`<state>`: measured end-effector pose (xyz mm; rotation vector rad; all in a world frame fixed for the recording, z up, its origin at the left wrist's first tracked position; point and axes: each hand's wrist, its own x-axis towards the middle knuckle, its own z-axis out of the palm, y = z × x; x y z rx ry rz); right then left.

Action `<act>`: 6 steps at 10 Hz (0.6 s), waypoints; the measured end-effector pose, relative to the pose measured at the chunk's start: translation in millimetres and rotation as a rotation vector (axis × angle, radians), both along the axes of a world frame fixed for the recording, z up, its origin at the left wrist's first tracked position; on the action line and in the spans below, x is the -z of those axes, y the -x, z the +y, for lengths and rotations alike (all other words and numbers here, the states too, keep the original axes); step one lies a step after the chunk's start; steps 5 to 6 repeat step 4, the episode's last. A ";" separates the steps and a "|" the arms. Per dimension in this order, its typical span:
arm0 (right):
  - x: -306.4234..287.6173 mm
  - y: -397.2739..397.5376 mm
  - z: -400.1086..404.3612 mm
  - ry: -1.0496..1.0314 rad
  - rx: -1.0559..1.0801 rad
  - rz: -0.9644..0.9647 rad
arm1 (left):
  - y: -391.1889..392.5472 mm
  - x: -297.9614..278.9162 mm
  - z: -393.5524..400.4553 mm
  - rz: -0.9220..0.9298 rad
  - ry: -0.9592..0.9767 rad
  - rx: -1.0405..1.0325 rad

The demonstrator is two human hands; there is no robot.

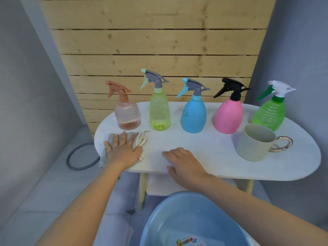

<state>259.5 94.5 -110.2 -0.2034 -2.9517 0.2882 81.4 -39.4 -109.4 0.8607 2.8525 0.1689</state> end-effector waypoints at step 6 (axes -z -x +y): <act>-57.4 -60.6 -23.1 0.107 0.204 0.018 | -80.1 -45.5 -5.3 -0.130 -0.167 0.133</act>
